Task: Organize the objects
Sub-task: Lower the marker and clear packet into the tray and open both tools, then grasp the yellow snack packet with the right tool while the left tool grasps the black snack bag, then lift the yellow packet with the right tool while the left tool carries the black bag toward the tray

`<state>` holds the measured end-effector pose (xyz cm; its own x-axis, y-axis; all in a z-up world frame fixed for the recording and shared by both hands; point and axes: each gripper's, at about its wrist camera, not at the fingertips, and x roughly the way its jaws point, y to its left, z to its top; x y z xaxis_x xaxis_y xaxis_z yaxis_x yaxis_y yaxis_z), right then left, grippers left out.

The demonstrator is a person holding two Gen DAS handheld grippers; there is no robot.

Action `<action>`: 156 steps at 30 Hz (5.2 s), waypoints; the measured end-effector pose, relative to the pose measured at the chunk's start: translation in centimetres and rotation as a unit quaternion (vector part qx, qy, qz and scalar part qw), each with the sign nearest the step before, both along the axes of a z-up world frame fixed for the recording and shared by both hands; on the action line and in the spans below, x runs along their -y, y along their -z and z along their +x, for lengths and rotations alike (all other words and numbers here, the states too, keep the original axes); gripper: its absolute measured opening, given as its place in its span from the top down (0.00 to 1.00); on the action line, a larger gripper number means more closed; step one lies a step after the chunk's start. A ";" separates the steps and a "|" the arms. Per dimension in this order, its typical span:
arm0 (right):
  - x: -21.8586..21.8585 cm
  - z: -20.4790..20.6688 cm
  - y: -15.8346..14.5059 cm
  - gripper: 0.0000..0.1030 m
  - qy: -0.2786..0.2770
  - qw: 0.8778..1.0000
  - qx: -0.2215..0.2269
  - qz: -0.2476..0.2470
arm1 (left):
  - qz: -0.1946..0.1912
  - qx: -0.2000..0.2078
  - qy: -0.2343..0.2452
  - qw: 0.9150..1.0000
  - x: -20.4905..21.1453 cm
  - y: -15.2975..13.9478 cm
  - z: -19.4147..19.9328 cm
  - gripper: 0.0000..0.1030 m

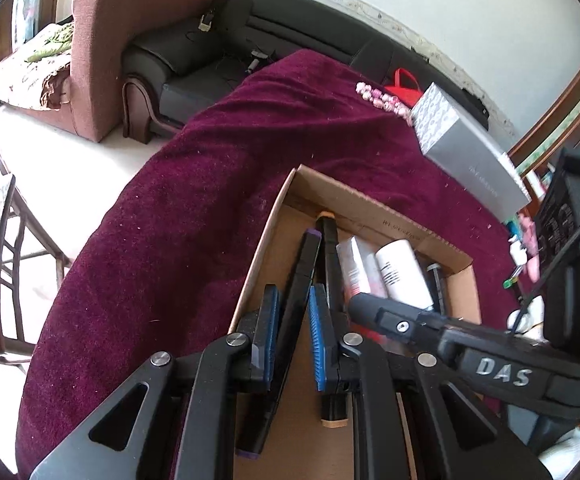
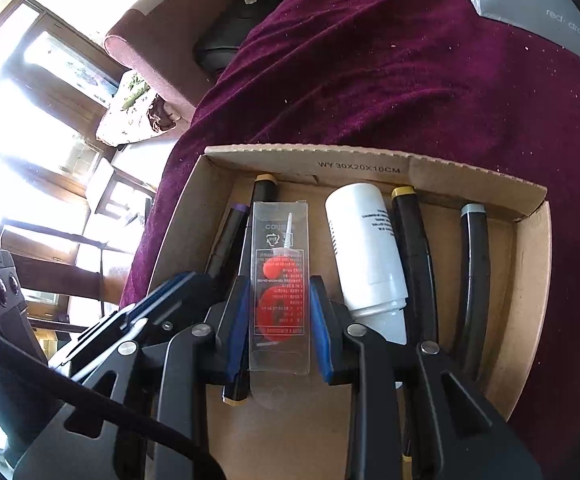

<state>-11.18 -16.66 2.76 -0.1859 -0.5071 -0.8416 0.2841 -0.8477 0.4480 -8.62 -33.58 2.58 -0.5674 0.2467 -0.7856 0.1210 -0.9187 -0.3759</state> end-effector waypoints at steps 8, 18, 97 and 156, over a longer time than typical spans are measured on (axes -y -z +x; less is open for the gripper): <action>-0.4 0.3 -0.8 0.69 0.007 1.000 -0.018 -0.016 | 0.033 -0.014 -0.012 0.999 1.0 -1.6 1.8 0.66; -3.6 3.4 -4.8 0.51 0.020 0.996 -0.080 -0.045 | 0.047 -0.034 -0.021 0.998 0.8 -2.8 5.4 0.59; -38.9 9.4 -5.0 0.32 0.271 0.954 -0.107 0.067 | 0.050 -0.052 0.163 0.984 -18.1 -6.2 15.8 0.56; -39.2 14.7 1.6 0.56 0.241 0.961 -0.135 -0.031 | -0.016 -0.042 0.183 0.982 -34.9 -1.9 5.8 0.84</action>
